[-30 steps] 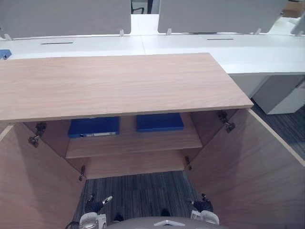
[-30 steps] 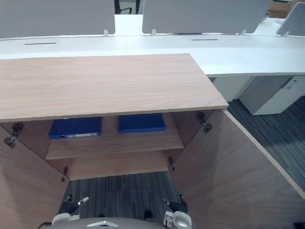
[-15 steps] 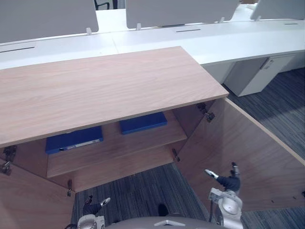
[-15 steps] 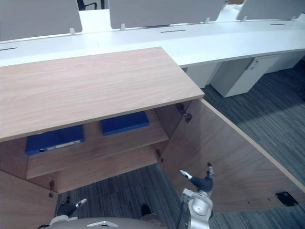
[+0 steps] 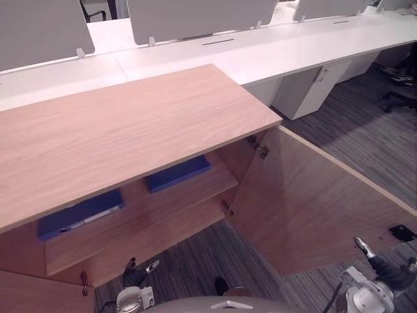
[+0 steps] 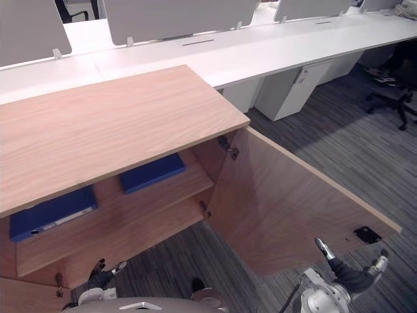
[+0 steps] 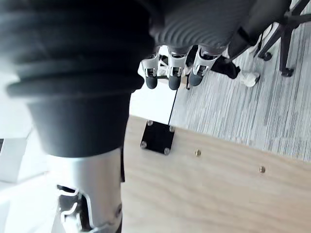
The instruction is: Walk over to the cabinet, pick up the folder, carry it to the office cabinet, place the folder inside the office cabinet, then close the office cabinet door
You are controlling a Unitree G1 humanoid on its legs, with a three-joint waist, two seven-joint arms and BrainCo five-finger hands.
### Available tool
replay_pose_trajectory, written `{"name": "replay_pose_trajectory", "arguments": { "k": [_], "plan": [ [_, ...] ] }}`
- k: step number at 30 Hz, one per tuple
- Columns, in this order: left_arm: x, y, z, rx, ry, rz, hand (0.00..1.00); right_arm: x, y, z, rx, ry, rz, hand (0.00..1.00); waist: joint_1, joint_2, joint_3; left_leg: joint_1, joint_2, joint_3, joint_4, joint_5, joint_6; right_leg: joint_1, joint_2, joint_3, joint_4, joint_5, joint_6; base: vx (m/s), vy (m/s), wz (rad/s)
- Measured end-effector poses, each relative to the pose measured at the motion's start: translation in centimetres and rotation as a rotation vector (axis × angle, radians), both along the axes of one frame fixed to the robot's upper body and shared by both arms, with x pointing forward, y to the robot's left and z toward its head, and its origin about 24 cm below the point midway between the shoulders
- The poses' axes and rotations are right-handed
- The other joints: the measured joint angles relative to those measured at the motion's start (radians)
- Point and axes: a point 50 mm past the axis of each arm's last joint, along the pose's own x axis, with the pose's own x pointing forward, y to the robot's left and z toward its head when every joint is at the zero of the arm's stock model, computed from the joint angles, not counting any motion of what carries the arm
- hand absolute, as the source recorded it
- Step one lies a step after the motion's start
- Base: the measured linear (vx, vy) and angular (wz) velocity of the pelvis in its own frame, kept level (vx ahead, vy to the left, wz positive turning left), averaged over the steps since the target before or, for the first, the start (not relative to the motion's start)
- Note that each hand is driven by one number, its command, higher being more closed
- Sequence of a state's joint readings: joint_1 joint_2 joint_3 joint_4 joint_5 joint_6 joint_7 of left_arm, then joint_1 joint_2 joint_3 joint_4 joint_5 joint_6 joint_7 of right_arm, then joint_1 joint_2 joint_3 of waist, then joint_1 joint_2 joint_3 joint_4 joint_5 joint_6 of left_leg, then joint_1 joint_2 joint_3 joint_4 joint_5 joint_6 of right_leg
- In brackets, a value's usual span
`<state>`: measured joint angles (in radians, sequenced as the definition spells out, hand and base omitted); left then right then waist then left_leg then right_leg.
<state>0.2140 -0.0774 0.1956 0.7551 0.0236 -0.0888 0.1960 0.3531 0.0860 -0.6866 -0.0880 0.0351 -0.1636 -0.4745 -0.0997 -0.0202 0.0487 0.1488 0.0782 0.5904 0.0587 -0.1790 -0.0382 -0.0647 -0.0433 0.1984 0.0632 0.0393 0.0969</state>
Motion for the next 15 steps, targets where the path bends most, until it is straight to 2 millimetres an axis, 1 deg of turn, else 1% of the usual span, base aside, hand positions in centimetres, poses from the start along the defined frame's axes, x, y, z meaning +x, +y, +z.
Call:
{"name": "replay_pose_trajectory", "arguments": {
  "k": [3, 6, 10, 11, 15],
  "plan": [
    [0.0, 0.0, 0.0, 0.000, 0.000, 0.001, 0.00, -0.5, -0.2, 0.2, -0.006, -0.020, -0.045, 0.00, -0.001, 0.013, -0.004, 0.007, 0.005, 0.015, 0.002, 0.003, -0.002, 0.000, 0.000, -0.006, 0.001, 0.000, 0.000, 0.00, -0.050, -0.14],
    [0.1, 0.0, 0.0, 0.000, -0.003, 0.000, 0.00, -0.9, -0.3, 0.2, 0.018, -0.056, -0.068, 0.00, -0.002, 0.019, -0.008, 0.008, 0.007, 0.015, 0.002, 0.003, -0.002, 0.000, 0.002, -0.023, 0.004, -0.002, -0.002, 0.00, -0.061, 0.00],
    [0.1, 0.1, 0.0, 0.002, -0.003, 0.008, 0.00, -1.7, -0.8, -0.1, 0.054, -0.096, -0.121, 0.00, 0.003, 0.016, -0.007, 0.010, 0.009, 0.014, 0.007, 0.001, -0.003, -0.001, 0.003, -0.025, 0.018, -0.012, -0.003, -0.01, -0.055, 0.01],
    [0.1, 0.2, 0.0, 0.002, -0.002, 0.011, 0.00, -2.0, -1.0, -0.5, 0.075, -0.105, -0.145, 0.00, 0.003, 0.014, -0.007, 0.012, 0.010, 0.014, 0.009, -0.003, -0.008, -0.001, 0.003, -0.028, 0.025, -0.020, -0.003, -0.01, -0.067, 0.02],
    [-0.1, 0.3, 0.0, 0.003, 0.002, 0.019, 0.00, -2.2, -1.5, -1.2, 0.120, -0.127, -0.179, 0.00, 0.002, 0.010, -0.004, 0.012, 0.010, 0.015, 0.012, -0.006, -0.014, -0.006, 0.000, -0.046, 0.036, -0.038, -0.008, -0.01, -0.059, 0.00]
  ]
}}
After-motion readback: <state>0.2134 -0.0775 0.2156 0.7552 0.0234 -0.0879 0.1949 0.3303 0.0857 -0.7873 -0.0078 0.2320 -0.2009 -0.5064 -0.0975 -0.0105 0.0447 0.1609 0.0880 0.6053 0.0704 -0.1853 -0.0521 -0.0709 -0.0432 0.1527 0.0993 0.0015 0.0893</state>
